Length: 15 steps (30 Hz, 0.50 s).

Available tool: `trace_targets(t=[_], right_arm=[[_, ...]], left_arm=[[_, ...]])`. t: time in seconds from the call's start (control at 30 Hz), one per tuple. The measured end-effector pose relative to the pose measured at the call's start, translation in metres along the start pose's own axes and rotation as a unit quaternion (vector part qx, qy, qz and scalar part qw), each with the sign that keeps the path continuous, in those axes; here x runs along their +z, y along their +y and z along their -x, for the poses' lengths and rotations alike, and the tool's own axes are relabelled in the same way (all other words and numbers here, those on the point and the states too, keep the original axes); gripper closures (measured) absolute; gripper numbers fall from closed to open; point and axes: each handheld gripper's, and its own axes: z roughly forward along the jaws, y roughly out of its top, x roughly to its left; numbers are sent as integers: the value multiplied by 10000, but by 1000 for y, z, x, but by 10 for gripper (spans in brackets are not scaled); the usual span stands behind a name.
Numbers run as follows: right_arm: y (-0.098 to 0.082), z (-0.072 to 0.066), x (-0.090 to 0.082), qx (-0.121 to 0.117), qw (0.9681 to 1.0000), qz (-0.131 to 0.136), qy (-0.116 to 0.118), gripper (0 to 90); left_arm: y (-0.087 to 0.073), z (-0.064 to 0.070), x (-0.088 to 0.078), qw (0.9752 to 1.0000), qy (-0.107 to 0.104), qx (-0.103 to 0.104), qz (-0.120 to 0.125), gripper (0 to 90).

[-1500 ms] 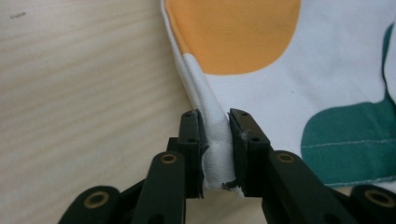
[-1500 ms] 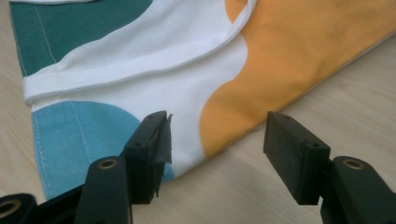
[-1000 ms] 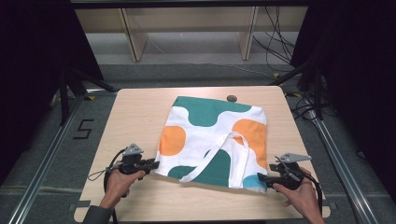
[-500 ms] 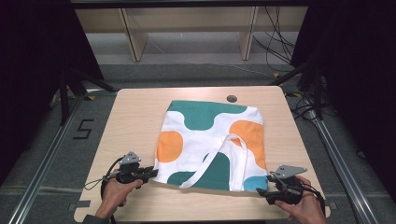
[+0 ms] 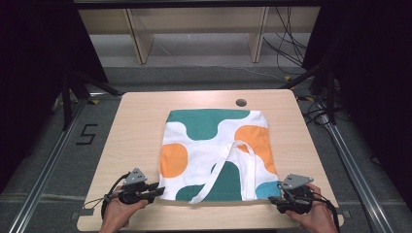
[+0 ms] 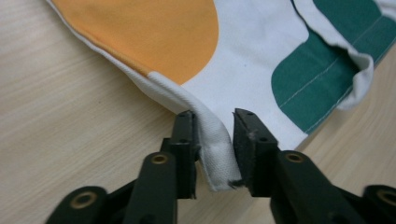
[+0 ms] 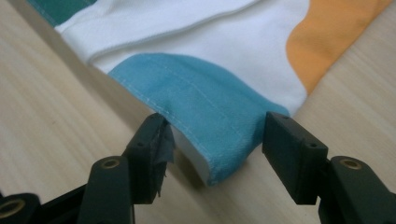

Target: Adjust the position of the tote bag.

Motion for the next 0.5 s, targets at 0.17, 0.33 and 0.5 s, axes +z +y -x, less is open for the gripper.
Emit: trace_targets(t=[0.17,0.33,0.5], right_arm=[[4,-5,2,200,9992,288,-194,476],[12,-2,-3,-98,9982,545,-236,521],[23,1,-4,-435,9963,724,-149,776]], left_arm=[[-3,10,-21,9996,97,94,235,471],[-7,22,-26,9987,-22,467,179,445],[-8,31,-20,9975,-179,672,81,398]])
